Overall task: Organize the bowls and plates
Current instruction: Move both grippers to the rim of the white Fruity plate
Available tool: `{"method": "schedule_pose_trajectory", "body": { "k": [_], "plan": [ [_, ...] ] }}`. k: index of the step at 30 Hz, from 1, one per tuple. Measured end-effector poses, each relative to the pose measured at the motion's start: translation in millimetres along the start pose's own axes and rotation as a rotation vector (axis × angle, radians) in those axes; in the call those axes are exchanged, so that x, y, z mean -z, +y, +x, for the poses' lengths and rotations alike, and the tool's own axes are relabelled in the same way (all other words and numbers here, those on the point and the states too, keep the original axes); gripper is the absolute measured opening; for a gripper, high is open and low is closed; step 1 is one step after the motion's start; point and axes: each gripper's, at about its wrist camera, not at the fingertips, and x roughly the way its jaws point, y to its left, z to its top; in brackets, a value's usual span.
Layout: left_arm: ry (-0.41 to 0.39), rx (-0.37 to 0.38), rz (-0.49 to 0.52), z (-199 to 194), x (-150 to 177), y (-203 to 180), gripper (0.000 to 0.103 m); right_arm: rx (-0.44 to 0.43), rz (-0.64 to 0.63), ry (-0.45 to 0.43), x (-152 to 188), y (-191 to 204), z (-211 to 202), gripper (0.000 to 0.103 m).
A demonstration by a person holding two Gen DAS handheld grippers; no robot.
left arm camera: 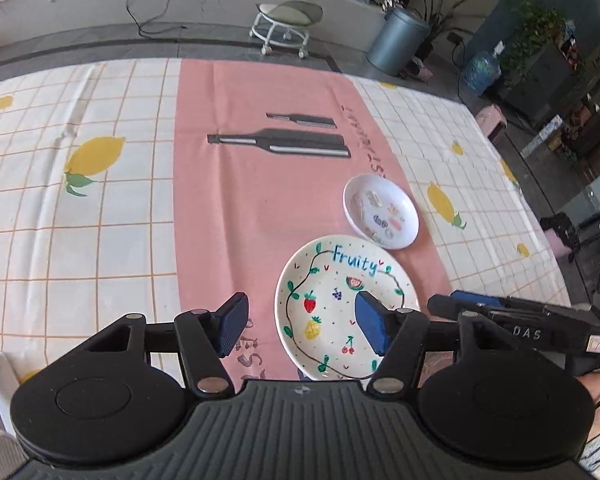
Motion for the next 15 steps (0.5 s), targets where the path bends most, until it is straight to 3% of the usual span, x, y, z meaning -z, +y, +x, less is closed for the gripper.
{"method": "schedule_pose_trajectory", "body": {
  "k": [4,15],
  "plan": [
    [0.121,0.007,0.052,30.1,-6.9,3.1,0.072,0.011,0.017,0.014,-3.2,-6.0,10.3,0.06],
    [0.212,0.029,0.112,61.2,-10.0,-2.0,0.071,0.017,-0.006,0.056,-3.2,-3.0,30.7,0.061]
  ]
}}
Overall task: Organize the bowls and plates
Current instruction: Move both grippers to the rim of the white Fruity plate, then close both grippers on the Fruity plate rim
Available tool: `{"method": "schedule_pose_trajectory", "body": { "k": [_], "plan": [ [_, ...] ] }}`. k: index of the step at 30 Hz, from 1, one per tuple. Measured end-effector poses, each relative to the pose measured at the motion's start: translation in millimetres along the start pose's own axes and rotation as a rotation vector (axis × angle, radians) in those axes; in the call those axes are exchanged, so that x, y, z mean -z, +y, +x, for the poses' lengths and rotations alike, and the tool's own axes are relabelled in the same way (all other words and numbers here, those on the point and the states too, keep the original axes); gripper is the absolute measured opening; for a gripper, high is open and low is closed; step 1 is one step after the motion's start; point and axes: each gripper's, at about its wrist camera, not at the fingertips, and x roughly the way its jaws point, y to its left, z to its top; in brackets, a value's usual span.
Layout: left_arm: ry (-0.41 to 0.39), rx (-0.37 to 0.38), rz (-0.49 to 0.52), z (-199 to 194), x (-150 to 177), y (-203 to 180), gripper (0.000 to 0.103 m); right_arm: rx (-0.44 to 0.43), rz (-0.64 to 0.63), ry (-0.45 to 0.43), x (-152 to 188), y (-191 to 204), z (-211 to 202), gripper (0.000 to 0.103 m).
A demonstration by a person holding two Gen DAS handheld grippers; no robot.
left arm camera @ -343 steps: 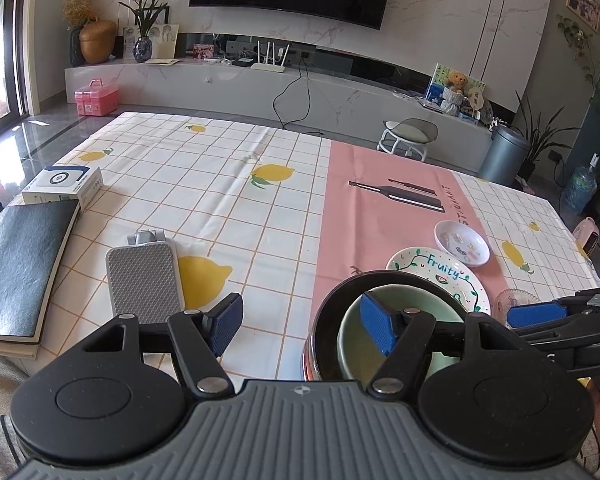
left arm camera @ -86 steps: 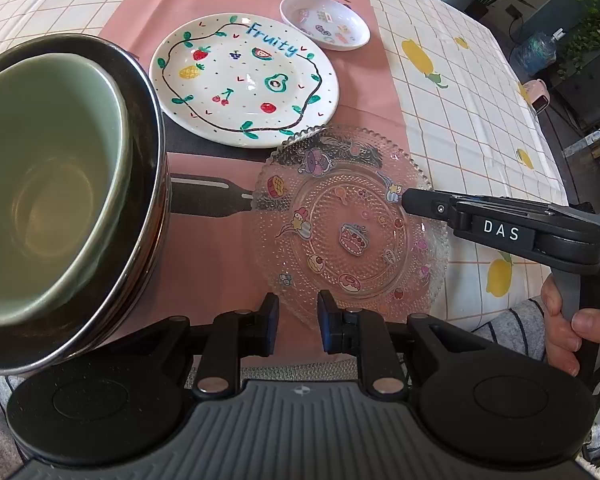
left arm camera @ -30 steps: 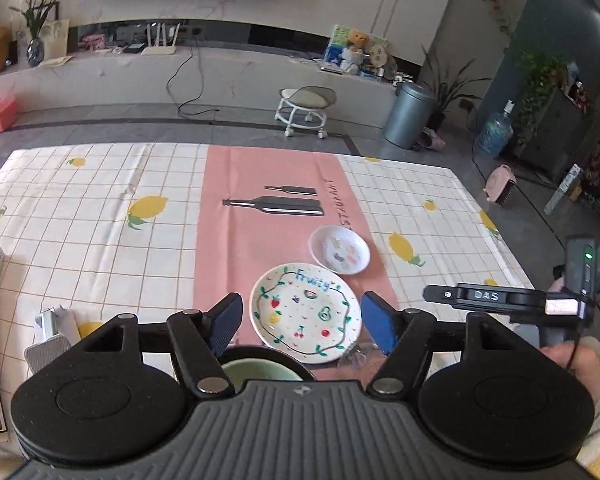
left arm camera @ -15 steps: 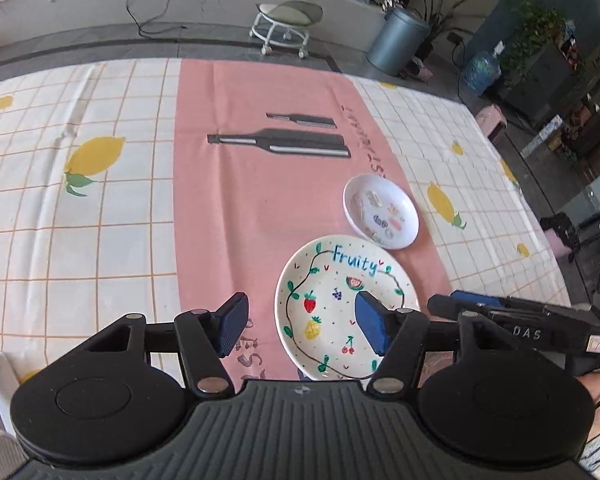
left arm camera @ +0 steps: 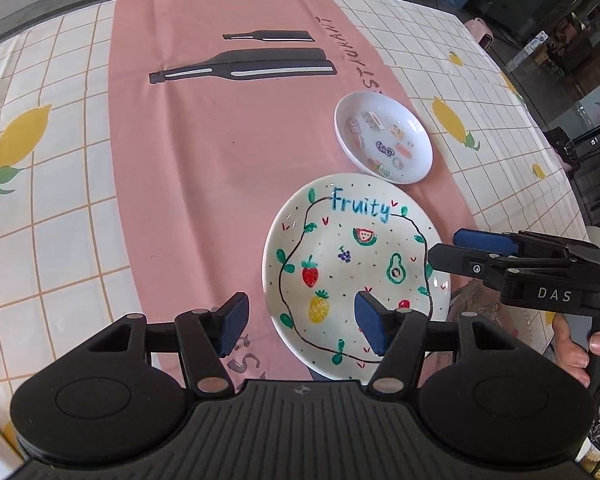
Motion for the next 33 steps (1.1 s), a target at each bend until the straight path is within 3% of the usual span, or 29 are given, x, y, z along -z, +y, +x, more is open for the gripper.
{"method": "schedule_pose_trajectory", "body": {
  "k": [8,19,27,33],
  "plan": [
    [0.028,0.079,-0.072,9.4,-7.0,11.1,0.071,-0.014,0.001,-0.009,0.4,1.7,2.3,0.064],
    [0.07,0.091,-0.105,16.6,-13.3,7.0,0.072,-0.048,-0.025,-0.017,3.1,15.3,8.0,0.064],
    [0.018,0.246,-0.293,10.0,-10.0,41.7,0.067,-0.111,0.052,-0.014,0.7,-0.2,7.6,0.048],
    [-0.043,0.405,-0.373,5.3,-7.8,61.3,0.066,-0.186,0.192,-0.008,-1.6,-25.3,8.1,0.045]
  ]
}}
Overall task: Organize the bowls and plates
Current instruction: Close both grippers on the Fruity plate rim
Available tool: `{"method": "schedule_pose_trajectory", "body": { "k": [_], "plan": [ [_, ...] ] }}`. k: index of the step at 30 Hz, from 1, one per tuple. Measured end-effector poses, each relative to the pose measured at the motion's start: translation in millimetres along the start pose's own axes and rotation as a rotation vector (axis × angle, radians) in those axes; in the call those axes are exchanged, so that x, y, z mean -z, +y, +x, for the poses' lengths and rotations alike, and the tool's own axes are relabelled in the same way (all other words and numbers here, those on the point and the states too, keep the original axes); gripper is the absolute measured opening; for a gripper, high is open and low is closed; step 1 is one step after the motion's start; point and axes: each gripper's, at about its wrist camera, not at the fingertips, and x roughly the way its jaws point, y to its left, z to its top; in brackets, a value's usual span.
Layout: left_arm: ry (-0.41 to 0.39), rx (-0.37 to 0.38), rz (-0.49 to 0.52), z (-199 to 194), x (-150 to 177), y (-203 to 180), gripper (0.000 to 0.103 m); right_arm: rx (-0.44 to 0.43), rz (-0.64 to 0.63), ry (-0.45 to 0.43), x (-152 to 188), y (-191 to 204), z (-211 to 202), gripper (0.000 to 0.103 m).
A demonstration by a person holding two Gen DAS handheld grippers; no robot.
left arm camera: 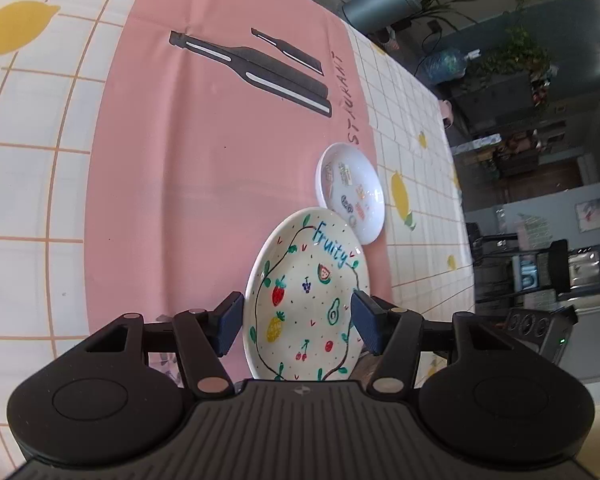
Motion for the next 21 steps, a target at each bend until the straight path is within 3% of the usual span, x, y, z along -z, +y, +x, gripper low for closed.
{"method": "schedule_pose_trajectory", "body": {
  "k": [5,9,13,21],
  "plan": [
    [-0.019,0.065,-0.095,3.0,-3.8,17.8,0.063,-0.061,0.088,0.009,-1.8,-14.5,-2.1,0.044],
    [0.001,0.054,-0.006,5.9,-6.0,17.2,0.063,-0.131,0.148,0.035,-4.3,-26.1,2.7,0.044],
    [0.023,0.073,-0.047,10.8,-5.8,31.5,0.055,-0.218,0.237,0.077,-10.8,-41.2,11.9,0.038],
    [0.012,0.177,-0.128,13.0,-6.7,57.8,0.054,-0.309,0.216,0.122,-19.4,-49.6,20.1,0.042]
  ]
}}
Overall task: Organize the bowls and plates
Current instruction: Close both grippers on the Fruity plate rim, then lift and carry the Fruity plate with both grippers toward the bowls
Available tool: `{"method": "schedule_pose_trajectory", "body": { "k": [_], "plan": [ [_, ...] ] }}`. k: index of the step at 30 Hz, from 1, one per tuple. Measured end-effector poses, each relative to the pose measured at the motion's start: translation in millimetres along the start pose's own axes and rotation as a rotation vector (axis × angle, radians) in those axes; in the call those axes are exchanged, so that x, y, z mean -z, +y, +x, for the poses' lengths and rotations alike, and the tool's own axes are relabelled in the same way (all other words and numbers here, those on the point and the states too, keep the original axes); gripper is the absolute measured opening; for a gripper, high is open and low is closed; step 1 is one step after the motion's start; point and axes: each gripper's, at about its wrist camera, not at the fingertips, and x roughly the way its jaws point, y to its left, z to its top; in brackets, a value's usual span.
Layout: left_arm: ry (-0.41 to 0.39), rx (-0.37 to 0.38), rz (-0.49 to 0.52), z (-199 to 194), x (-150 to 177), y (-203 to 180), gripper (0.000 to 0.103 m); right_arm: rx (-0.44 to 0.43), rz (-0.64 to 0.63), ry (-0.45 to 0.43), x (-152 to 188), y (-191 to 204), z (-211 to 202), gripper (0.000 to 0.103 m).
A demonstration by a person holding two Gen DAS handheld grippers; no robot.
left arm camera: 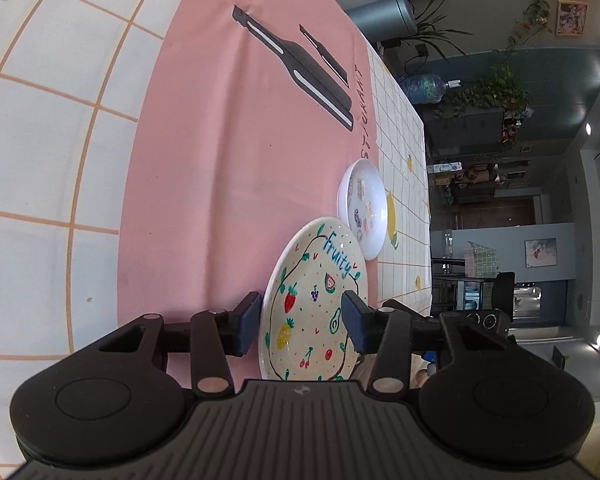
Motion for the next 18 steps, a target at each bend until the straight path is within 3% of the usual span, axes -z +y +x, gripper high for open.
{"method": "schedule_pose_trajectory", "body": {
  "k": [3,4,5,6,7,10,13,18],
  "plan": [
    [-0.002,0.039,-0.038,0.1,-1.0,9.0,0.05,-0.019,0.008,0.0,0.1,-3.9,-1.0,0.037],
    [-0.004,0.029,-0.049,-0.1,-1.3,11.7,0.038,-0.01,0.006,-0.005,1.0,-3.9,-1.1,0.033],
    [-0.007,0.014,-0.068,-0.5,-1.9,14.7,0.024,0.015,0.005,-0.011,2.0,-4.0,-1.1,0.019],
    [-0.01,0.007,-0.084,-0.5,-1.8,17.7,0.017,0.04,0.002,-0.014,2.6,-3.7,-1.2,0.004],
    [-0.012,0.011,-0.095,-0.1,-1.5,20.0,0.01,0.06,-0.003,-0.02,2.8,-4.7,-0.9,0.004],
    [-0.024,-0.005,-0.066,0.5,0.0,14.7,0.009,0.068,-0.024,-0.028,3.8,-1.7,-1.6,0.005],
    [-0.055,-0.085,-0.012,-2.5,3.5,-0.8,0.009,0.082,-0.049,-0.03,5.0,2.1,-1.1,0.005],
    [-0.046,-0.098,-0.001,-2.0,4.5,-3.8,0.008,0.02,0.091,-0.021,0.4,-15.4,-2.3,0.005]
  ]
}}
